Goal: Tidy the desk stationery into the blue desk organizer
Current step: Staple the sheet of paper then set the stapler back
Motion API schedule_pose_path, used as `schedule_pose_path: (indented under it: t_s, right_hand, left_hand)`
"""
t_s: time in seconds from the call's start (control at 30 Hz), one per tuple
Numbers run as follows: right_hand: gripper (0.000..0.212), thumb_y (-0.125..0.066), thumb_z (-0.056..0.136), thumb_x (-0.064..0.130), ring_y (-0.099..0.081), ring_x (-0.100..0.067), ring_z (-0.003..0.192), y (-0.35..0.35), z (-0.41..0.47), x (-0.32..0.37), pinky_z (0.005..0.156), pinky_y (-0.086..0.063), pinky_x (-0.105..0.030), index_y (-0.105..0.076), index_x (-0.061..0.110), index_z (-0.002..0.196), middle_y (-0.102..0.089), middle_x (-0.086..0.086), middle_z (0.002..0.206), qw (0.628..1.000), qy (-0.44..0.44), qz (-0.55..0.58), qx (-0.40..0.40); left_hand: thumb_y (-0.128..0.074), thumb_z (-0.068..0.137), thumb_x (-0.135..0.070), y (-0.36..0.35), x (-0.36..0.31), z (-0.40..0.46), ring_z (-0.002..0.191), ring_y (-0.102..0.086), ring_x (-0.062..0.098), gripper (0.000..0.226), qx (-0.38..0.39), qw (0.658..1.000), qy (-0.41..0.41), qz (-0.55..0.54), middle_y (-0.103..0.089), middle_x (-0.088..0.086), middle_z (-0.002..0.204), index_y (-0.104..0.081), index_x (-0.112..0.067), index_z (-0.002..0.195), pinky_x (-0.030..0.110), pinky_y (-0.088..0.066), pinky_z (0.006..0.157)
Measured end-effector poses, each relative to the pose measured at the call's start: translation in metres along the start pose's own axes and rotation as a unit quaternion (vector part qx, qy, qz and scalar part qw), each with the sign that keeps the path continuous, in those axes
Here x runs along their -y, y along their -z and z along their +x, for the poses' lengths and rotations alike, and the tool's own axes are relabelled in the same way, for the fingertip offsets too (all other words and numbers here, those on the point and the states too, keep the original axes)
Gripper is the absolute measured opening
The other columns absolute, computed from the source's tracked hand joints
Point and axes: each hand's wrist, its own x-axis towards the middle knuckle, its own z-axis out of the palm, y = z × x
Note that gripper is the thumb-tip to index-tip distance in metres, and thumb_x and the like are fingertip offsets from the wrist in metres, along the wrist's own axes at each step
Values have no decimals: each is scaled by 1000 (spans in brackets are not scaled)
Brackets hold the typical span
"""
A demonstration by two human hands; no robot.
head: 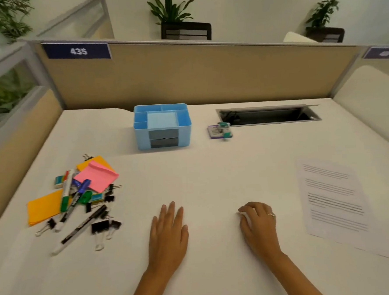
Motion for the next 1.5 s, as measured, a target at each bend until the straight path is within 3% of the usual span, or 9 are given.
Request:
schedule_pose_path:
  t_s: [0.13, 0.2, 0.37, 0.53, 0.83, 1.0, 1.13, 1.23, 1.5]
  right_hand:
    - [24, -70, 76, 6, -52, -38, 111, 38, 19, -77, 84, -41, -47, -69, 13, 99, -64, -10, 111, 994, -80, -48, -55]
    - [30, -66, 84, 15, -44, -40, 124, 54, 29, -118, 94, -37, -53, -64, 10, 114, -57, -16, 126, 986, -142, -66, -52]
    - [61, -39, 95, 43, -17, -37, 142, 82, 35, -204, 113, -18, -53, -29, 8, 144, -22, -16, 155, 958, -250, -127, 53]
    - [67, -22, 96, 52, -10, -30, 145, 82, 35, -222, 116, -12, -51, -15, 11, 148, -12, -11, 158, 952, -240, -153, 115]
    - [68, -17, 96, 55, -4, -26, 146, 41, 53, -148, 118, -5, -47, -9, 15, 150, -4, -7, 159, 969, -143, -131, 154]
    - [68, -43, 90, 57, -16, -31, 142, 45, 75, -145, 112, -16, -50, -30, 16, 143, -24, -9, 154, 973, -182, -83, 113]
    - [76, -64, 71, 62, -38, -38, 121, 69, 102, -159, 97, -34, -51, -46, 11, 124, -46, -16, 130, 929, -342, -103, 98]
    - [80, -73, 63, 62, -36, -38, 123, 80, 115, -167, 98, -33, -49, -49, 9, 117, -47, -18, 128, 894, -412, -114, 133]
    - [85, -83, 56, 54, -36, -37, 128, 92, 136, -176, 100, -32, -46, -49, 8, 120, -51, -17, 129, 857, -472, -69, 197]
  left_hand:
    - [3, 92, -52, -16, -19, 5, 134, -38, 33, 77, 19, 998, 39, 50, -40, 11, 146, -49, -14, 134, 54, -32, 105]
    - [4, 91, -54, -22, -22, 5, 135, -36, 32, 78, 18, 997, 48, 66, -38, 9, 148, -46, -15, 137, 53, -31, 106]
    - [5, 89, -59, -26, -24, 4, 138, -31, 28, 80, 3, 996, 50, 77, -32, 6, 151, -41, -18, 139, 52, -27, 108]
    - [12, 84, -64, -27, -25, 3, 142, -20, 21, 85, -12, 996, 60, 65, -22, -1, 154, -33, -22, 143, 46, -18, 113]
    - [10, 85, -64, -24, -28, 5, 142, -21, 20, 84, -12, 995, 73, 63, -24, -3, 153, -35, -22, 143, 46, -20, 112]
    - [13, 83, -65, -24, -28, 4, 142, -20, 19, 87, -12, 995, 73, 61, -23, -3, 153, -34, -23, 143, 45, -19, 112]
    - [11, 85, -63, -22, -29, 3, 141, -22, 20, 85, -9, 996, 74, 56, -25, -1, 153, -36, -22, 142, 46, -21, 112]
    - [11, 85, -63, -21, -30, 3, 141, -23, 20, 85, -6, 996, 75, 52, -26, -1, 152, -37, -21, 141, 45, -21, 112]
    - [10, 87, -59, -20, -29, 4, 140, -28, 21, 82, 5, 995, 77, 57, -29, -1, 151, -40, -23, 140, 45, -24, 110]
